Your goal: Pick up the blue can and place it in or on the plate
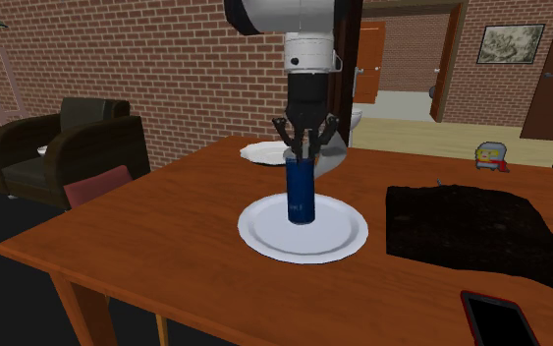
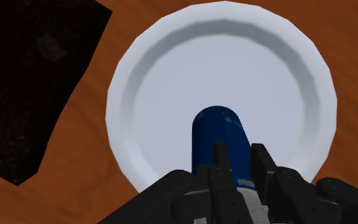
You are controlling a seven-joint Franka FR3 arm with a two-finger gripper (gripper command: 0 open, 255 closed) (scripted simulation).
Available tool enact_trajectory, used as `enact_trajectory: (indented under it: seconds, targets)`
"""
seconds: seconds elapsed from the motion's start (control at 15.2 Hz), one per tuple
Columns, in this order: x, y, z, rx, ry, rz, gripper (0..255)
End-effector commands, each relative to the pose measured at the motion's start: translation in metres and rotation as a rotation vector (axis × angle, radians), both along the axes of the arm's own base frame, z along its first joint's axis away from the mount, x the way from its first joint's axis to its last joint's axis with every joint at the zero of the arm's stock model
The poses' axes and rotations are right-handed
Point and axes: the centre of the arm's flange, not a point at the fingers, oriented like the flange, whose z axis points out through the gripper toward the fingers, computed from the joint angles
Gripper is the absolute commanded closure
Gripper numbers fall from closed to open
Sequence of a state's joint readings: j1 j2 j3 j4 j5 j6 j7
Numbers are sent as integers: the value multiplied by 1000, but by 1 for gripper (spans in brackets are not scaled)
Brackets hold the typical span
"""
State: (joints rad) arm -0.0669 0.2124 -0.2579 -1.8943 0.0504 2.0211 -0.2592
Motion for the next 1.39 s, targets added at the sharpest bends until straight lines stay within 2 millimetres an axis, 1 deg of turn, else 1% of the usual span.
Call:
enact_trajectory:
  seconds: [0.0, 0.26, 0.33, 0.46, 0.53, 0.92, 0.99, 1.32]
  targets:
    - [-2, -1, -13, 0, -1, 0, 255]
    - [-2, -1, -13, 0, -1, 0, 255]
    - [-2, -1, -13, 0, -1, 0, 0]
    - [23, 7, -3, -80, 1, -183, 0]
    - [27, 8, -2, -90, 1, -206, 0]
    - [24, 6, -33, -90, 1, -206, 0]
    - [23, 6, -41, -90, 1, -206, 0]
    - [23, 6, -41, -90, 1, -206, 0]
